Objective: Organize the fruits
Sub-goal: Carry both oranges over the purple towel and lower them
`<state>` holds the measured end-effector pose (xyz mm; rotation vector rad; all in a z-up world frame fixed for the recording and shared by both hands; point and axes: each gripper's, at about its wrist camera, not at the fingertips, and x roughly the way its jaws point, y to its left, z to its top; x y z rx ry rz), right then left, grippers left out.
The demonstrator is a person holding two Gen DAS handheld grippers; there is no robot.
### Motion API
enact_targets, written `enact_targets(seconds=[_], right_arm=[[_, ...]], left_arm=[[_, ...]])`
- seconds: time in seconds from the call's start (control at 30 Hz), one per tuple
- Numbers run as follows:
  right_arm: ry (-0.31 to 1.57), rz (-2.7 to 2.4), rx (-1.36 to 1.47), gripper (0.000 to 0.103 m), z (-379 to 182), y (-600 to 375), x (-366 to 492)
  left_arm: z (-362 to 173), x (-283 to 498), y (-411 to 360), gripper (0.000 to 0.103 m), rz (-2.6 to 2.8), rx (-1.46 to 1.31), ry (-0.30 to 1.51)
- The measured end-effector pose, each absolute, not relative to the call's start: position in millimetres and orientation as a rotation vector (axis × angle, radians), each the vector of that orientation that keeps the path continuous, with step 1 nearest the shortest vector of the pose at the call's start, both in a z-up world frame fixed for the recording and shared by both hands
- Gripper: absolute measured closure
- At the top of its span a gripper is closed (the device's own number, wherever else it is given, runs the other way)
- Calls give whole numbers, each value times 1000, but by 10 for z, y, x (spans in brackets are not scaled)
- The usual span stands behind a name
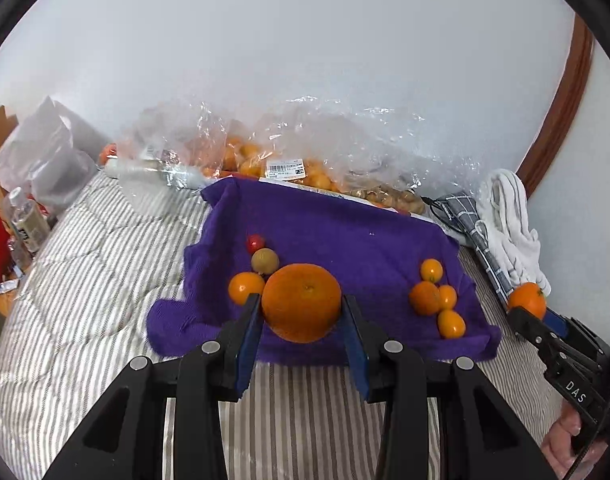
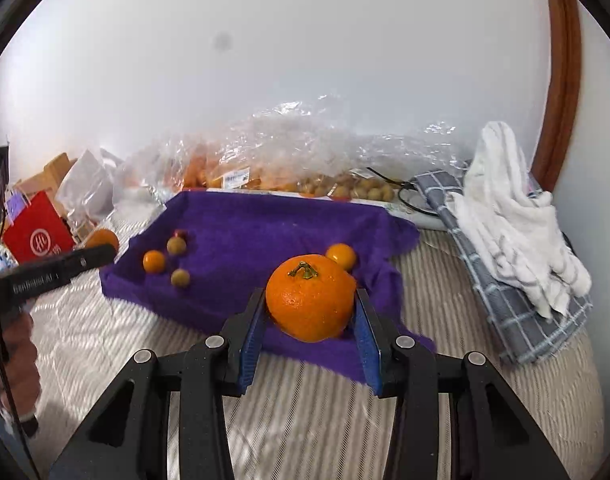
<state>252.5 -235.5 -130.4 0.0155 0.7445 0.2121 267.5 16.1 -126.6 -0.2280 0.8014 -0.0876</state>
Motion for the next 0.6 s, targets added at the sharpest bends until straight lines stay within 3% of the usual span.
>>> enact_targets(seconds=[0.6], right_arm=[[874, 292, 21, 61, -1895, -1815, 3315]], left_arm=[[-1768, 3462, 93, 66, -142, -270, 867]])
